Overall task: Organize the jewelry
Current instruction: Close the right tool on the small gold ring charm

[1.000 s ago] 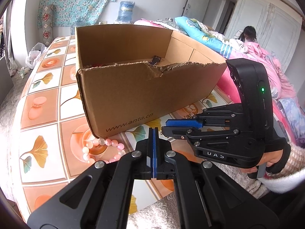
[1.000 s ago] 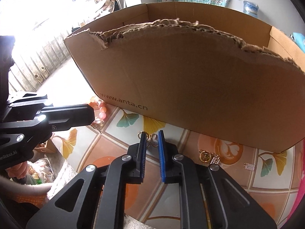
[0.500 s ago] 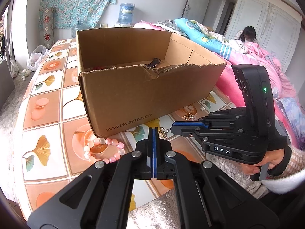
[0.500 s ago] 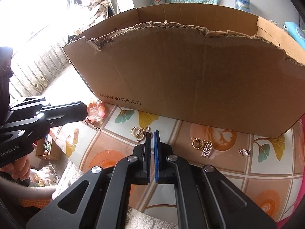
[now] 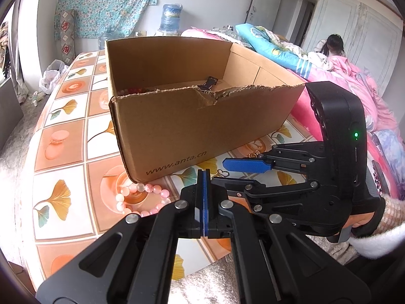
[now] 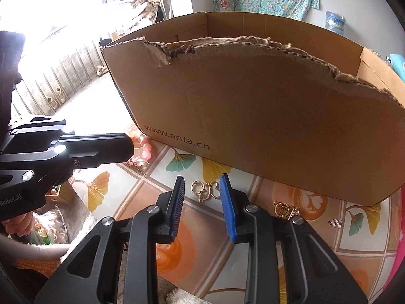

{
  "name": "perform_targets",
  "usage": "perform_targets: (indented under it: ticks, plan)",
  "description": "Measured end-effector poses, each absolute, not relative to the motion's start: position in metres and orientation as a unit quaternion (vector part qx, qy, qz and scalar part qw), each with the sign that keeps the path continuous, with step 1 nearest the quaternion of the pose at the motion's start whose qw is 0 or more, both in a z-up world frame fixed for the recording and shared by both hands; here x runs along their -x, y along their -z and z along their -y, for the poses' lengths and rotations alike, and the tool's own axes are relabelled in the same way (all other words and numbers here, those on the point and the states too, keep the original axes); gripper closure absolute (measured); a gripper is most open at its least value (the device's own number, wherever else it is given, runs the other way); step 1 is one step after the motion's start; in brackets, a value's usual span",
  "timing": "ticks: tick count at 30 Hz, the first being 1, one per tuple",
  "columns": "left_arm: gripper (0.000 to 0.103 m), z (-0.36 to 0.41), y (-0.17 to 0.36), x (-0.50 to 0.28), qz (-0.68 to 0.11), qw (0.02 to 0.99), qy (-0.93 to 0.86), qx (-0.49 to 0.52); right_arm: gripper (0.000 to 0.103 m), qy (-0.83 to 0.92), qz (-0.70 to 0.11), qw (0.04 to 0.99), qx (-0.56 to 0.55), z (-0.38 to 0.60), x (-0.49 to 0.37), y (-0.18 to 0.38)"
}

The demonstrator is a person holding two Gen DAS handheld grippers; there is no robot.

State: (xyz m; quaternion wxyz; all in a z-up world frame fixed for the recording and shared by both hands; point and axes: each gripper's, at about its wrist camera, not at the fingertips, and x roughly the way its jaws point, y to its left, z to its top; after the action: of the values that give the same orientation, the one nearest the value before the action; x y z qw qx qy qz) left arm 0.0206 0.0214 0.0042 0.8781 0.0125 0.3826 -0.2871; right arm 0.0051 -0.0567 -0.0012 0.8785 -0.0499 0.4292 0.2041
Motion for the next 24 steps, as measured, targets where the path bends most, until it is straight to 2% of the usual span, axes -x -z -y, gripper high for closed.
perform_targets:
  ticks: [3, 6, 10, 24]
  plan:
    - [0.103, -0.022, -0.003, -0.023, -0.384, 0.879, 0.283, -0.011, 0.076, -0.212, -0.419, 0.880, 0.071, 0.047, -0.001, 0.000]
    - [0.103, -0.022, -0.002, -0.025, -0.387, 0.878, 0.280, -0.011, 0.085, -0.219, -0.422, 0.876, 0.087, 0.041, -0.001, 0.003]
    - [0.103, -0.021, -0.001, -0.027, -0.390, 0.878, 0.276, -0.012, 0.092, -0.222, -0.421, 0.874, 0.095, 0.037, -0.001, 0.004]
    - [0.103, -0.022, -0.002, -0.028, -0.389, 0.882, 0.267, -0.013, 0.093, -0.233, -0.430, 0.867, 0.094, 0.030, -0.019, 0.005]
